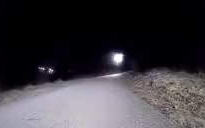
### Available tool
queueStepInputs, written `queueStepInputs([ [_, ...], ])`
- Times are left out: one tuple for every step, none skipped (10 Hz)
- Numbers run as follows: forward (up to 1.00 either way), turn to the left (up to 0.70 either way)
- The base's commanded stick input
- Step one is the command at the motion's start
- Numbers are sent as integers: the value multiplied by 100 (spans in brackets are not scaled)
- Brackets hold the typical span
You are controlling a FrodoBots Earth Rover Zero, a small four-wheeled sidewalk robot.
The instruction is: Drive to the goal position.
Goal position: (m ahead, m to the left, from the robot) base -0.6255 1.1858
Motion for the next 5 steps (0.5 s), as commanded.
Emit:
queueStepInputs([
  [0, 0],
  [100, 0],
  [100, 0],
  [100, 0],
  [100, 0],
])
